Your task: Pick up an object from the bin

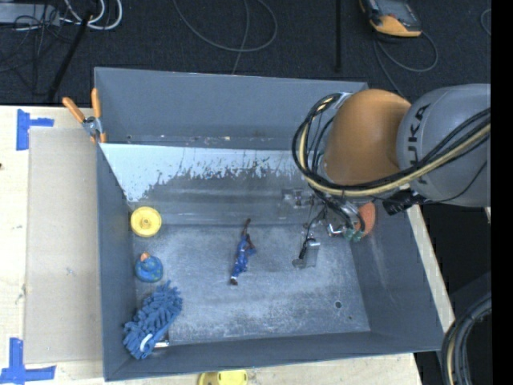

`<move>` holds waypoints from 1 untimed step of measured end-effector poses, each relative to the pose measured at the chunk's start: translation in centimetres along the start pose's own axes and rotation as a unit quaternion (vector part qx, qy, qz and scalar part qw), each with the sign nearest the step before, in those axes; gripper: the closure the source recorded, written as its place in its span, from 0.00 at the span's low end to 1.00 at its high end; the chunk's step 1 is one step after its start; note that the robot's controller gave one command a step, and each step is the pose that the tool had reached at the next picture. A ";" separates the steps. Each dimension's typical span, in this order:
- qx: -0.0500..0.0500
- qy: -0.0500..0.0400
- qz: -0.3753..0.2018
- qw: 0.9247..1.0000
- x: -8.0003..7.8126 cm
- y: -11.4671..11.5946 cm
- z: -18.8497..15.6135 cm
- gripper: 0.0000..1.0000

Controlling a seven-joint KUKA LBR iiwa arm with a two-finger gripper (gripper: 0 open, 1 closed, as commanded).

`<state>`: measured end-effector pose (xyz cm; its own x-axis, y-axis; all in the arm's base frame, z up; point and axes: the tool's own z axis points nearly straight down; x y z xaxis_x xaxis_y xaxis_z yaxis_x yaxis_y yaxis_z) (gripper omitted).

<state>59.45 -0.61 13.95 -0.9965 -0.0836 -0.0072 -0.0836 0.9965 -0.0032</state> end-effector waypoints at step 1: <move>-0.004 0.001 -0.122 0.993 -1.8 6.3 0.1 0.00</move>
Offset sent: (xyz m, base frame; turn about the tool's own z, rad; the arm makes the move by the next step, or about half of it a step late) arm 0.0062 0.0698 -0.0217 -0.2988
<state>60.73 5.86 13.87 -0.9467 -0.3220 -0.0048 -0.3220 0.9467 0.0027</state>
